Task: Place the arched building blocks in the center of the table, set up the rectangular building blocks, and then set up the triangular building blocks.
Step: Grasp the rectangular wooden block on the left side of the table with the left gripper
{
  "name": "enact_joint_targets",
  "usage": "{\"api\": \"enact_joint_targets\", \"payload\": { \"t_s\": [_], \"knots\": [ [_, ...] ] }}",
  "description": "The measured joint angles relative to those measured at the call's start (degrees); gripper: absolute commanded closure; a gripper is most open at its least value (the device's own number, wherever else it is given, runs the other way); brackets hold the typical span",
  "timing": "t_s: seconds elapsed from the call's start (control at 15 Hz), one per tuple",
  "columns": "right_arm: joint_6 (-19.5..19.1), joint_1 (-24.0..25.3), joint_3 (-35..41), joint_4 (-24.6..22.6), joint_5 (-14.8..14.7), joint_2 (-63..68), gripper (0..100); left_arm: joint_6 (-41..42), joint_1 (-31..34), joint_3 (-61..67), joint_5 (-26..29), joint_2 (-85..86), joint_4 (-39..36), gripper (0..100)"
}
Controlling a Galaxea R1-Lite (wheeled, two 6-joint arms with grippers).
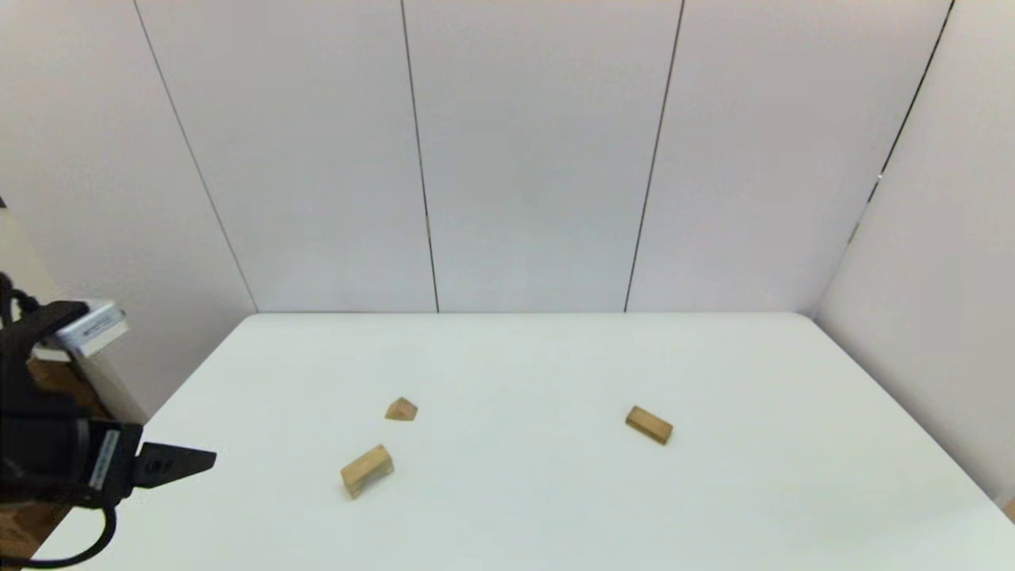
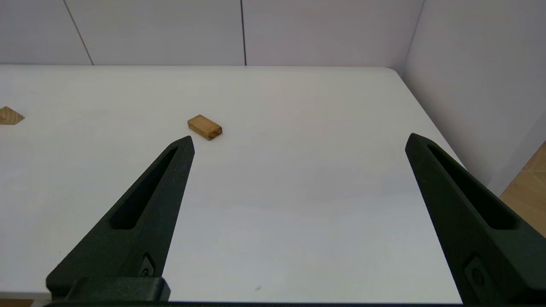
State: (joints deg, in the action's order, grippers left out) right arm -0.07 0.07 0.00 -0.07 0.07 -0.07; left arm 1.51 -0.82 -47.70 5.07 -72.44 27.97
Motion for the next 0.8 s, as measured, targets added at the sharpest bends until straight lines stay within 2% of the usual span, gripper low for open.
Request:
{"api": "enact_joint_targets", "payload": {
  "t_s": [0.33, 0.8],
  "knots": [
    [0.0, 0.0, 0.0, 0.0, 0.0, 0.0, 0, 0.4, -2.2, -6.8, 0.0, -14.8, -0.2, 0],
    [0.0, 0.0, 0.0, 0.0, 0.0, 0.0, 0, 7.2, -12.4, -8.9, -0.1, -31.1, -4.1, 0]
  ]
}}
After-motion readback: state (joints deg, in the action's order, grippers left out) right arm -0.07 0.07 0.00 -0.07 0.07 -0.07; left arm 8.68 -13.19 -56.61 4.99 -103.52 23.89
